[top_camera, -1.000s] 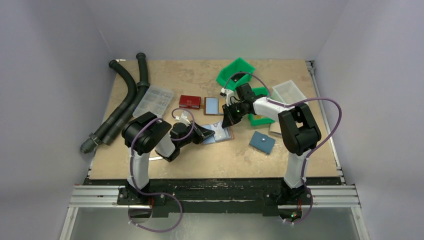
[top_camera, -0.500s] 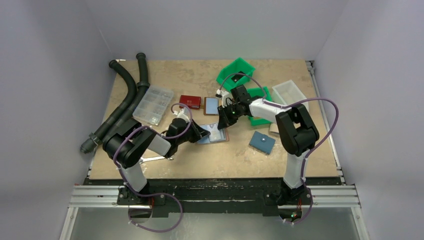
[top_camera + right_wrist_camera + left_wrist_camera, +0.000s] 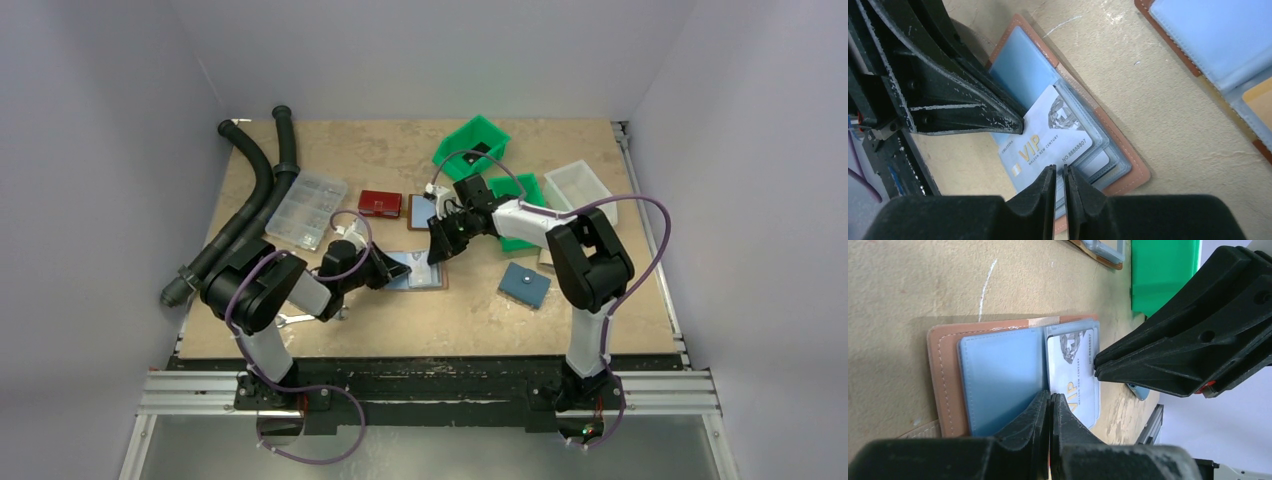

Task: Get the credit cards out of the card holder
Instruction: Remove the credit card from the card holder.

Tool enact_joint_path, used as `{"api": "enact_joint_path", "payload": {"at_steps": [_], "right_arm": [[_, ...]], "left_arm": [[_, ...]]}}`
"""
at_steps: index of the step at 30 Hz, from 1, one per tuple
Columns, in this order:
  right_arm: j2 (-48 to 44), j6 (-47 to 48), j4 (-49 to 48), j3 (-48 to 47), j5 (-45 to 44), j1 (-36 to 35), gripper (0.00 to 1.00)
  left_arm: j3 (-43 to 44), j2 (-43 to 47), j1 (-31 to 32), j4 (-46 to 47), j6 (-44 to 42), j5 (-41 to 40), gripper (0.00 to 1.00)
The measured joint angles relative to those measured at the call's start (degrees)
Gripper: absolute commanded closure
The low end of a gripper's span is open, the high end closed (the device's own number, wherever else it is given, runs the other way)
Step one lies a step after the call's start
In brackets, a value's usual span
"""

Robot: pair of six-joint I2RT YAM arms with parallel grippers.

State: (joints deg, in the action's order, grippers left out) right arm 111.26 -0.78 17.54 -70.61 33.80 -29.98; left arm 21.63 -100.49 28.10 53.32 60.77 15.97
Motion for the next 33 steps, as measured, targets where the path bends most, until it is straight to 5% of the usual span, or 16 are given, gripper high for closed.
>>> {"api": "enact_joint_path", "payload": {"at_steps": [24,33], "right_arm": [[1.25,0.42,1.16,0.35,0.61,0.74,0.62],[1.46,0.2,1.27,0.35,0.09,0.74,0.67]], "left_arm": [[-3.39,-1.51,-5.64,5.42,1.11,8.28,1.0],[-3.45,-1.62,-6.25,5.18,0.87,9.64,1.0]]}}
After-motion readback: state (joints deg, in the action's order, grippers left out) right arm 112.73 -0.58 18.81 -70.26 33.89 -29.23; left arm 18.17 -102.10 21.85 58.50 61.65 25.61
